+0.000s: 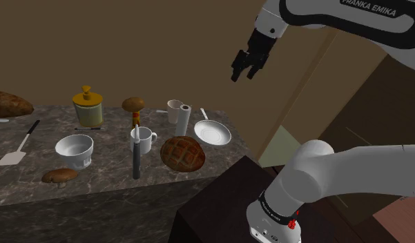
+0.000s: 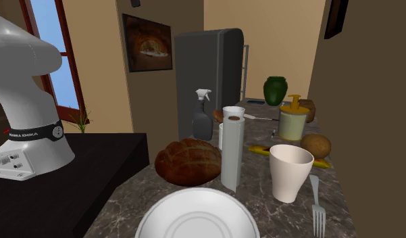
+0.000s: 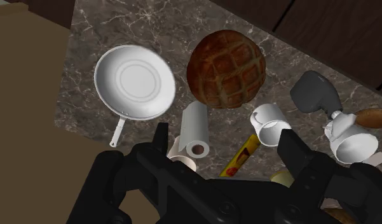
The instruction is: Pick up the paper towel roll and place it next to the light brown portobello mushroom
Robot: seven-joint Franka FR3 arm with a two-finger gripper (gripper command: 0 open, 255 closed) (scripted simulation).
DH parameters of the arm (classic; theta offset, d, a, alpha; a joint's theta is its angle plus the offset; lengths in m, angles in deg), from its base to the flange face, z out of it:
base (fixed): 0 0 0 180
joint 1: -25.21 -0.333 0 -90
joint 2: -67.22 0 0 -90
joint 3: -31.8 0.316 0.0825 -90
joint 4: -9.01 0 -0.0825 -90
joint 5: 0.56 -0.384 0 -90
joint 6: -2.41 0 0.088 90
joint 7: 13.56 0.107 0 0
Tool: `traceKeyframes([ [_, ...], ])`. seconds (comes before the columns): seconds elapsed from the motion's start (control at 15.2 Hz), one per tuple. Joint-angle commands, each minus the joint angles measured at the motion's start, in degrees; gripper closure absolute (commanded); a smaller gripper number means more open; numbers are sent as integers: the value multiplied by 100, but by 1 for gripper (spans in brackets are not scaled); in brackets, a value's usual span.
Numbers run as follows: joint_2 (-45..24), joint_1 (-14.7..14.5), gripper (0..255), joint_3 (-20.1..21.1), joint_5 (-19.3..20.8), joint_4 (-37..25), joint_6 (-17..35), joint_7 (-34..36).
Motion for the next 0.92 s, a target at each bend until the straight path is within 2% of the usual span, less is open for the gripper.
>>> traceKeyframes([
  [0.0, 0, 0, 0, 0, 0, 0, 0, 0],
  [0.46, -896, 105, 0, 142, -28, 504, 1457, 543],
  [0.86, -1962, 210, 0, 254, -1, 591, 2656, 1014],
])
